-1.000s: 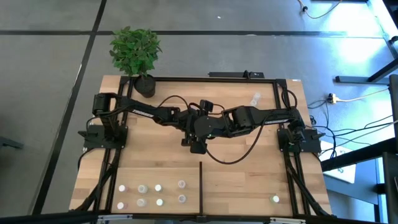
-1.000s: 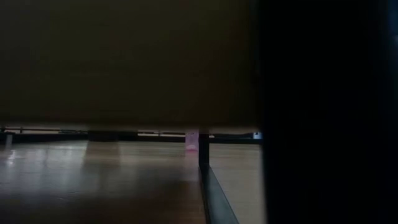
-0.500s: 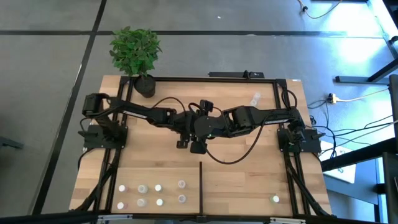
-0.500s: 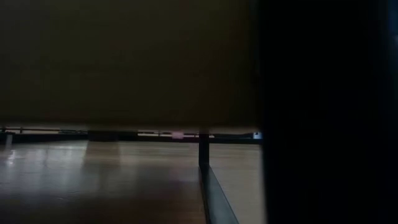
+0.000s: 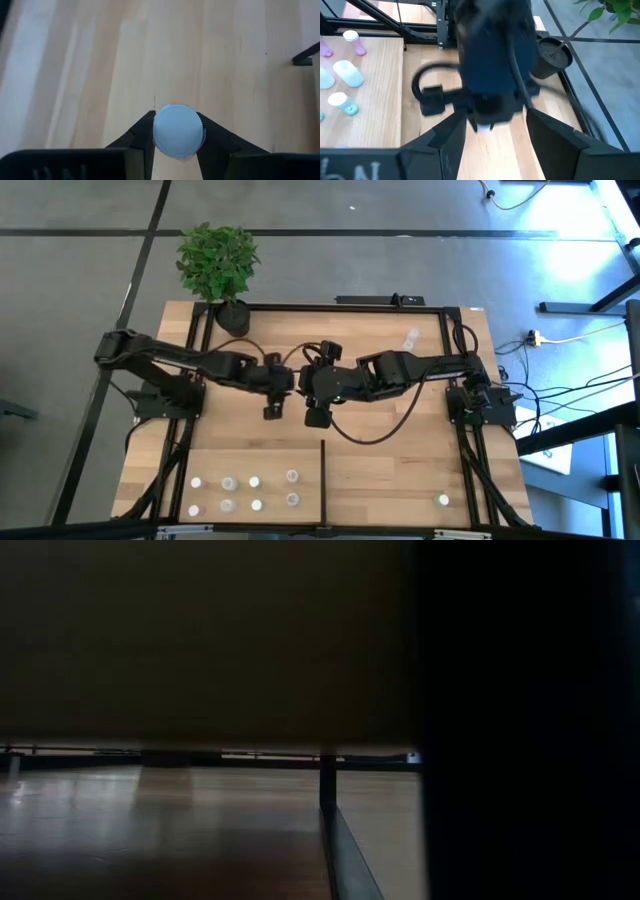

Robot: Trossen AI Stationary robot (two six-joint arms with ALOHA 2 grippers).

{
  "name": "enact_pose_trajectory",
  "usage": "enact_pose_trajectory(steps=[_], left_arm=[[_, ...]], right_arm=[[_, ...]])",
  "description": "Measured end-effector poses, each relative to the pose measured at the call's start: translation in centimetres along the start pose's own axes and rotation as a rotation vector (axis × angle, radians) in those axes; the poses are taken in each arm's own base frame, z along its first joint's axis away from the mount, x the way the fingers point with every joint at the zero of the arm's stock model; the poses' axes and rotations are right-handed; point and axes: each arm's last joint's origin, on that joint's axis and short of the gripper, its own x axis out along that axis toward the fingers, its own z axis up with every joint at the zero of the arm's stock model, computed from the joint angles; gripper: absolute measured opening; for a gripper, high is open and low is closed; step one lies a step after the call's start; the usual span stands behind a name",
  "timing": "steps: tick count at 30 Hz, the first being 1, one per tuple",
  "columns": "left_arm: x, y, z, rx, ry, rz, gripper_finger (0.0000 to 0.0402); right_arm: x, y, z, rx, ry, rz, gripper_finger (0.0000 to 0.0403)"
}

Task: Pick and place medicine bottles onto shelf by color
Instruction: Put the pink pill bottle on the shelf aligned with the other pink pill bottles

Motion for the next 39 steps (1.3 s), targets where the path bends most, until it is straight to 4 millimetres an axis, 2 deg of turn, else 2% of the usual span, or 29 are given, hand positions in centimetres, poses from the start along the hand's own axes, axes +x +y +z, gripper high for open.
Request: enact_pose_trajectory(steps=[5,10,17,28,31,39], left_arm=[[-3.3,-1.2,-1.3,-0.050,-0.005,0.055,0.0101],[-5.8,-2.3,-2.4,-0.095,-0.023,0.021,0.0101],[-8.2,-3.8,-3.9,-0.137,-0.044,0.016,0.0101],[-11.1,-6.9,-6.2,-0.196,-0.070,-0.107,0.0101],[-11.6,-7.5,-7.1,-0.217,-0.045,-0.104,0.0101],[-12.9,-9.1,-8.9,-0.245,-0.008,-0.167,0.0101]], right_arm=[[0.0,0.0,0.0,0.000,0.000,0.003,0.0210],[0.0,0.0,0.0,0.002,-0.004,0.002,0.0210],[0.0,0.0,0.0,0.002,-0.004,0.001,0.0210],[0.0,0.0,0.0,0.006,-0.003,0.015,0.0210],[0.0,0.3,0.0,-0.037,0.010,0.126,0.0210],[-0.5,1.7,-0.2,-0.178,0.017,0.611,0.0210]])
